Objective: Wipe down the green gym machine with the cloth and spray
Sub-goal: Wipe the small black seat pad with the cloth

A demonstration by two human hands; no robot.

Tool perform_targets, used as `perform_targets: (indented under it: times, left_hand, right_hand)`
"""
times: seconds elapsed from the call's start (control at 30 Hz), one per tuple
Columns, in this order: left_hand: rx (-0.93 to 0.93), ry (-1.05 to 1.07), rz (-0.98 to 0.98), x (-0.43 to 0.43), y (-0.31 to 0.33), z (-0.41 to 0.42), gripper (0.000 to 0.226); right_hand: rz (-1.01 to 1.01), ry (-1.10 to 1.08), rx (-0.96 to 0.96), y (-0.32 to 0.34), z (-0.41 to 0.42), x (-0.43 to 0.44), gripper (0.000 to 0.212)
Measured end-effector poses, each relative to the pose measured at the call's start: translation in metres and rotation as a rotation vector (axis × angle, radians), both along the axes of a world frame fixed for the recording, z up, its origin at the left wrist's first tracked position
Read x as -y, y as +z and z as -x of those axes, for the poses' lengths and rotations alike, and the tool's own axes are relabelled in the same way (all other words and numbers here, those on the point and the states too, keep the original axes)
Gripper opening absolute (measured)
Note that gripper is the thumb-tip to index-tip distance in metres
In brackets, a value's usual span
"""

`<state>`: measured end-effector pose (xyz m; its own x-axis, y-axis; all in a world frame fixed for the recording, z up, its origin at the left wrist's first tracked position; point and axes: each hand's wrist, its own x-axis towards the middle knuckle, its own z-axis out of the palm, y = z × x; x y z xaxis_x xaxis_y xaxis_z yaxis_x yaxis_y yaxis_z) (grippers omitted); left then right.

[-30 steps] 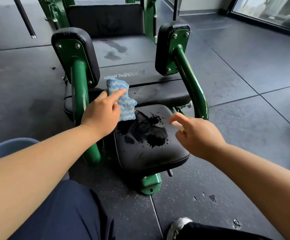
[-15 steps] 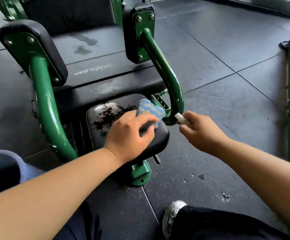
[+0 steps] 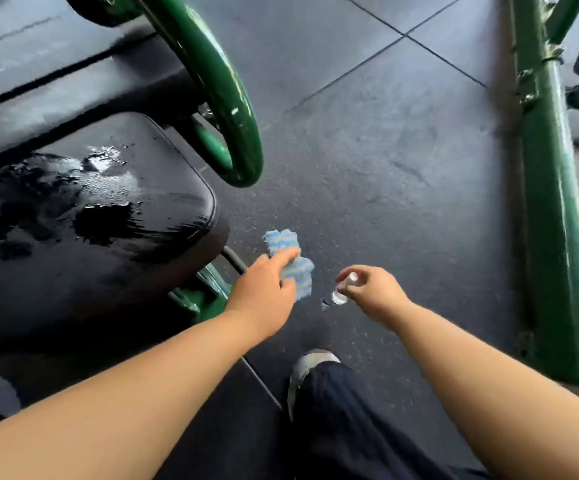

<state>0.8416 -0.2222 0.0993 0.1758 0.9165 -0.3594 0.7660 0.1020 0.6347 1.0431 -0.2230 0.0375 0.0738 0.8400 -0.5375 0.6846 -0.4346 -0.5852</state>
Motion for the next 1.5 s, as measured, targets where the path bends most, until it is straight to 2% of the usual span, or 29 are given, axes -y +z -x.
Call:
perform_targets:
  times: [0.13, 0.27, 0.37, 0.5, 0.57, 0.63, 0.7, 0.77, 0.87, 0.93, 1.0, 1.07, 1.1, 1.13, 1.2, 1.23, 1.27, 1.4, 1.5]
  left_hand:
    - [0.002, 0.022, 0.104, -0.001, -0.023, 0.003, 0.055]
    - [0.014, 0.045, 0.094, 0.003, -0.029, 0.001, 0.056]
    - [0.045, 0.056, 0.078, 0.003, -0.031, -0.002, 0.056]
    - [0.082, 0.071, 0.046, 0.003, -0.026, -0.013, 0.059]
    - [0.112, 0.055, 0.024, 0.006, -0.016, -0.018, 0.060]
    - [0.137, 0.025, -0.021, 0.009, -0.001, -0.024, 0.060]
    - [0.198, 0.003, -0.085, 0.012, 0.024, -0.030, 0.062]
    - [0.284, 0.016, -0.209, 0.011, 0.056, -0.035, 0.062]
    - [0.425, 0.112, -0.484, -0.006, 0.116, -0.028, 0.060]
    - [0.500, 0.187, -0.610, -0.024, 0.150, -0.005, 0.054]
    - [0.485, 0.285, -0.689, -0.040, 0.174, 0.035, 0.041]
    - [0.361, 0.419, -0.680, -0.052, 0.174, 0.087, 0.030]
    - [0.242, 0.493, -0.617, -0.056, 0.167, 0.118, 0.030]
    - [0.084, 0.549, -0.506, -0.058, 0.156, 0.147, 0.034]
    - [-0.206, 0.635, -0.231, -0.051, 0.132, 0.196, 0.044]
    - [-0.268, 0.684, -0.136, -0.046, 0.124, 0.214, 0.048]
    - [-0.258, 0.737, -0.072, -0.042, 0.118, 0.223, 0.049]
    - [0.017, 0.866, -0.003, -0.043, 0.111, 0.210, 0.052]
    - [0.070, 0.981, -0.052, -0.050, 0.102, 0.206, 0.049]
  right_hand:
    - [0.037, -0.003, 0.016, -0.041, 0.006, 0.012, 0.021]
    - [0.071, -0.021, 0.011, -0.048, 0.003, 0.003, 0.029]
    - [0.103, 0.047, 0.037, -0.045, -0.002, -0.001, 0.044]
    - [0.137, 0.090, 0.008, -0.033, -0.011, 0.003, 0.067]
    - [0.164, 0.130, -0.005, -0.014, -0.013, 0.007, 0.083]
    - [0.120, 0.144, -0.013, 0.014, -0.013, 0.008, 0.089]
    - [0.004, 0.106, -0.137, 0.054, -0.008, 0.003, 0.083]
    - [-0.067, 0.044, -0.393, 0.106, 0.002, -0.010, 0.072]
    - [-0.067, 0.001, -0.768, 0.188, 0.026, -0.033, 0.057]
    - [-0.106, 0.038, -0.834, 0.229, 0.050, -0.051, 0.050]
    - [-0.244, 0.118, -0.685, 0.251, 0.083, -0.070, 0.046]
    - [-0.443, 0.295, -0.274, 0.251, 0.118, -0.084, 0.050]
    - [-0.495, 0.441, -0.075, 0.245, 0.138, -0.089, 0.057]
    - [-0.486, 0.581, 0.036, 0.234, 0.153, -0.090, 0.063]
    - [-0.396, 0.752, 0.098, 0.213, 0.176, -0.084, 0.063]
    - [-0.395, 0.779, 0.111, 0.207, 0.183, -0.079, 0.059]
    - [-0.419, 0.801, 0.123, 0.203, 0.181, -0.075, 0.055]
    - [-0.475, 1.035, 0.146, 0.203, 0.164, -0.063, 0.051]
    - [-0.468, 0.998, 0.130, 0.194, 0.201, -0.107, 0.050]
